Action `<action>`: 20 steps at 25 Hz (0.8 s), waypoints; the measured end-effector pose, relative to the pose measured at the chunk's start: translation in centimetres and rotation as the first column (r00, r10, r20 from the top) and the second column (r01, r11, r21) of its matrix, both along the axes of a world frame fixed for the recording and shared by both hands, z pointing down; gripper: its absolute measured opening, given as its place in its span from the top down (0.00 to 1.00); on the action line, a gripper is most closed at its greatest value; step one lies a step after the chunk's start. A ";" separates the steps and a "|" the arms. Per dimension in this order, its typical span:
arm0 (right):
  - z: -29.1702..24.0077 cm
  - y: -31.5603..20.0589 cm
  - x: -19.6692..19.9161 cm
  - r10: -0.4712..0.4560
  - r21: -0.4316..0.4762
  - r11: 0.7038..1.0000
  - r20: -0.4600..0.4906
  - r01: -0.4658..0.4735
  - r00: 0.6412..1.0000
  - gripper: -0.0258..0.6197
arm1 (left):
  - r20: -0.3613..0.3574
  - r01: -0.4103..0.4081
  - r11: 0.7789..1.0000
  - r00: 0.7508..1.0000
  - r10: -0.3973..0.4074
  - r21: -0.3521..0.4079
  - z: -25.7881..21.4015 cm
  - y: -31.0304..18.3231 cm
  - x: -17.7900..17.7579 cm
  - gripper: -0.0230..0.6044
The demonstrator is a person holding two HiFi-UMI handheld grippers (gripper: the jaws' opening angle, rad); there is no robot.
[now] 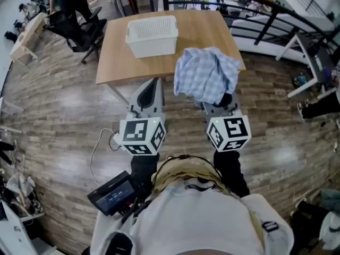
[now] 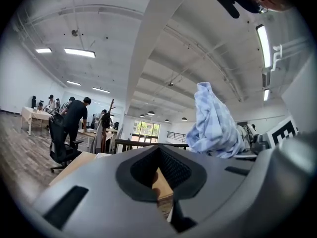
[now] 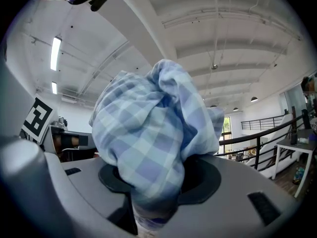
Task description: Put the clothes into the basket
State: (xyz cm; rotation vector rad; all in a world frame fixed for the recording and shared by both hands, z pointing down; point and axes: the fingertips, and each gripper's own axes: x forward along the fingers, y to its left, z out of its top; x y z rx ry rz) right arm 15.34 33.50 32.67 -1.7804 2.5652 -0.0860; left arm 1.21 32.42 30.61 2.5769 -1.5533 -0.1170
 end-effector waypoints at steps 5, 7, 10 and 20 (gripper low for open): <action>0.8 -0.9 -0.8 -0.006 -0.016 1.000 0.035 0.007 0.999 0.61 | 0.007 0.006 1.000 1.000 -0.006 -0.014 0.7 -0.8 -1.2 0.96; 1.1 -1.0 -1.1 -0.009 -0.020 1.000 0.033 0.009 0.999 0.61 | 0.005 0.009 1.000 1.000 -0.009 -0.019 1.0 -0.9 -1.7 0.96; 1.6 -1.2 -1.4 -0.007 -0.030 1.000 0.037 0.008 0.999 0.60 | 0.004 0.013 1.000 1.000 -0.013 -0.025 1.4 -1.0 -2.1 0.96; 3.6 -2.5 -2.8 0.034 -0.077 0.997 0.058 -0.029 0.998 0.60 | -0.013 0.042 0.998 0.999 -0.043 -0.043 2.5 -2.1 -6.2 0.96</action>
